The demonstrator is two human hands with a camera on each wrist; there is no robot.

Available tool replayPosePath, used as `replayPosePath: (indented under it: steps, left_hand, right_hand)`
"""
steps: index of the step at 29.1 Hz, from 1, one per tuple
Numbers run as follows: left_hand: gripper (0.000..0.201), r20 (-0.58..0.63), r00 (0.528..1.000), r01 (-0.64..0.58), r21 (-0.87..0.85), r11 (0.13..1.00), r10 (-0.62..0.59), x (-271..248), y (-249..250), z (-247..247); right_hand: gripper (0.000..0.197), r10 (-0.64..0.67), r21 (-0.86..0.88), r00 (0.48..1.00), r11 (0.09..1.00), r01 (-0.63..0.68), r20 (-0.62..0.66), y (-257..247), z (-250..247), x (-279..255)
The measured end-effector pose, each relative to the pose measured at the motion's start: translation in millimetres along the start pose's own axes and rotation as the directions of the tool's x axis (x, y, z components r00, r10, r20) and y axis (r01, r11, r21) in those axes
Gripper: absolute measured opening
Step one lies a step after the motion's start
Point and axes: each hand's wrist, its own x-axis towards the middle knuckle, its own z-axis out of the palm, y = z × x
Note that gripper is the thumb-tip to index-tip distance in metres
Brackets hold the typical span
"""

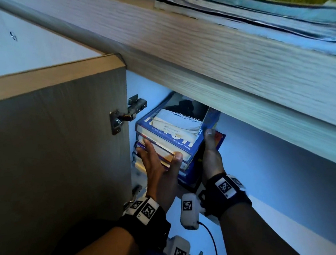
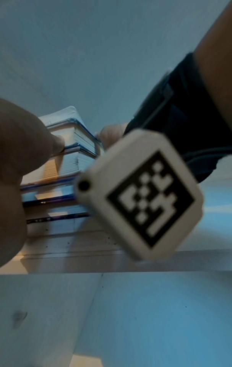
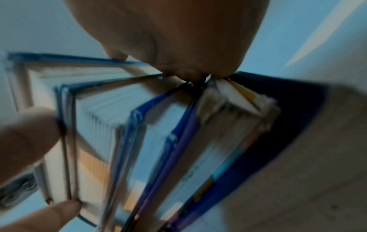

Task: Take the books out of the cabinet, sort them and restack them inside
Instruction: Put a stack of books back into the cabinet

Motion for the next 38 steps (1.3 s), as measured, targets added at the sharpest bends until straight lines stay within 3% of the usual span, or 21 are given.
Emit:
replayPosePath:
  steps: [3,9,11,14,17,21,25,30,36,38]
  left_hand:
    - [0.104,-0.003,1.0,-0.005,-0.016,1.0,0.005,0.0,-2.9,-0.5]
    - [0.108,-0.008,0.999,0.042,-0.044,0.998,-0.042,12.1,-5.5,-7.0]
    - [0.111,-0.021,0.999,0.03,-0.077,0.997,-0.032,12.5,-7.3,-7.8]
    - [0.115,-0.059,0.998,-0.016,-0.189,0.982,0.005,15.5,-8.2,-14.3]
    - [0.109,-0.05,0.997,-0.071,-0.124,0.99,0.065,20.1,-5.1,-20.0]
    - [0.106,-0.037,0.996,-0.086,-0.075,0.993,0.083,24.5,-2.8,-21.1]
    - [0.105,-0.026,0.997,-0.08,-0.097,0.992,0.077,26.5,-6.4,-22.4]
    - [0.106,-0.011,0.997,-0.082,-0.129,0.988,0.081,30.1,-10.4,-24.5]
    - [0.101,0.014,0.992,-0.122,-0.117,0.986,0.124,30.9,-14.5,-28.0]
    - [0.099,0.013,0.99,-0.135,-0.128,0.983,0.138,30.0,-12.6,-26.4]
  right_hand:
    - [0.102,0.013,0.003,1.0,1.0,-0.013,0.014,1.0,-0.3,2.3]
    - [0.117,0.037,-0.242,0.999,0.97,-0.029,0.032,-13.5,10.1,-20.6]
    - [0.108,-0.039,-0.247,0.998,0.968,0.052,0.059,-15.5,5.9,-22.6]
    - [0.075,-0.245,-0.166,0.969,0.954,0.249,0.041,-24.2,2.9,-35.1]
    - [0.058,-0.36,-0.245,0.931,0.899,0.363,0.058,-26.6,9.2,-45.0]
    - [0.061,-0.308,-0.393,0.948,0.864,0.315,0.081,-28.0,17.4,-48.6]
    - [0.065,-0.364,-0.539,0.929,0.77,0.34,0.066,-39.0,13.0,-44.4]
    - [0.082,-0.399,-0.535,0.914,0.756,0.376,0.079,-58.4,10.9,-51.7]
    - [0.063,-0.372,-0.762,0.87,0.443,0.473,0.324,-80.2,26.5,-54.1]
    - [0.058,-0.389,-0.76,0.859,0.429,0.489,0.333,-76.1,28.0,-52.7]
